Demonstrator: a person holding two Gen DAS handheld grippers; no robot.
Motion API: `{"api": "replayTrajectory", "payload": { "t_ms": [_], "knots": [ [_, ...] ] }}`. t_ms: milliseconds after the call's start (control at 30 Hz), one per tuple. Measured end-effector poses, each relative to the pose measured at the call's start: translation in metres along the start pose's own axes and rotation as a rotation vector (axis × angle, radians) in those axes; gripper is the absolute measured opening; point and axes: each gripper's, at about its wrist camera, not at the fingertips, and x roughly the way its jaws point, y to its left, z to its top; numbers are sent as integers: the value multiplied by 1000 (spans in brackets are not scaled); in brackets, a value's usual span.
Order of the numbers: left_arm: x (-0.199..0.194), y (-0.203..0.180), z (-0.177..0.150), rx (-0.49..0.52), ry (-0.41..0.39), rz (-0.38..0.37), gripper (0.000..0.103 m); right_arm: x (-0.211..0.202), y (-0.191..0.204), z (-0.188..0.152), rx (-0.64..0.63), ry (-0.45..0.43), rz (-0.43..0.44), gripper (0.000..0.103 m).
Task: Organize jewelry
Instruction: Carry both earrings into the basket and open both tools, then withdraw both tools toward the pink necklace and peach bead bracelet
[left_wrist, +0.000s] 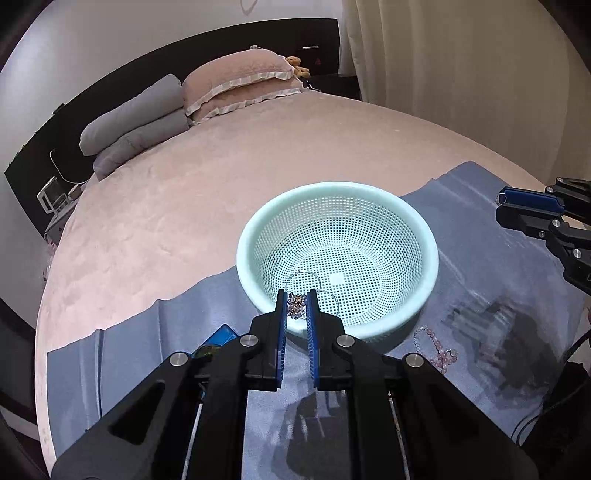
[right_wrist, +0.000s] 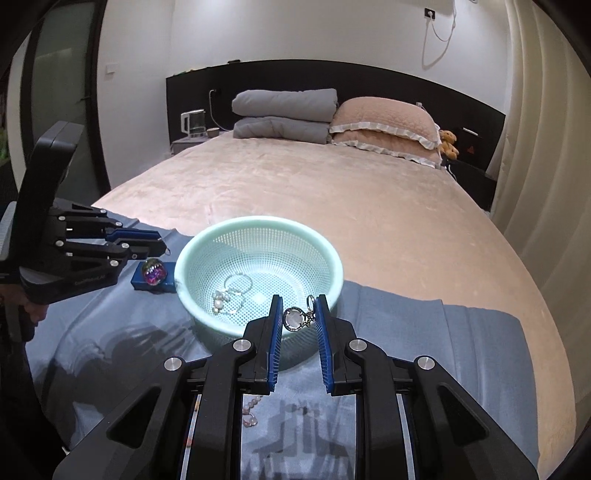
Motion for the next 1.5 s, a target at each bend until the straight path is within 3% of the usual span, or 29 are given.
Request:
{"api": "replayTrajectory", "payload": {
  "t_ms": [400, 600, 700, 767, 800, 833, 1000, 1233, 1500],
  "knots": [
    [62, 9, 4, 8, 59, -27, 11, 82, -2, 0, 21, 83, 72, 17],
    [79, 11, 0, 3, 81, -37, 11, 99, -4, -3, 25, 93, 73, 17],
    [74, 13, 0, -11, 71, -48, 13, 98, -2, -3, 19, 81, 48, 27],
    [66, 16, 0, -22, 49, -42, 36, 92, -4, -2, 29, 49, 1, 71],
    [61, 17, 1, -31, 35, -36, 65, 86, -6, -1, 37, 18, -30, 77],
    [54, 19, 2, -39, 17, -6, 88, 80, -8, 0, 45, -6, -50, 85],
    [26, 35, -1, -90, -13, 75, 97, 55, -25, 8, 128, -44, -65, 87],
    [-4, 38, -19, -128, 15, 83, 97, 18, -19, 9, 135, -60, -58, 87],
    [-33, 17, -39, -96, 24, 77, 97, -16, -4, 4, 90, -58, -55, 87]
  ]
}}
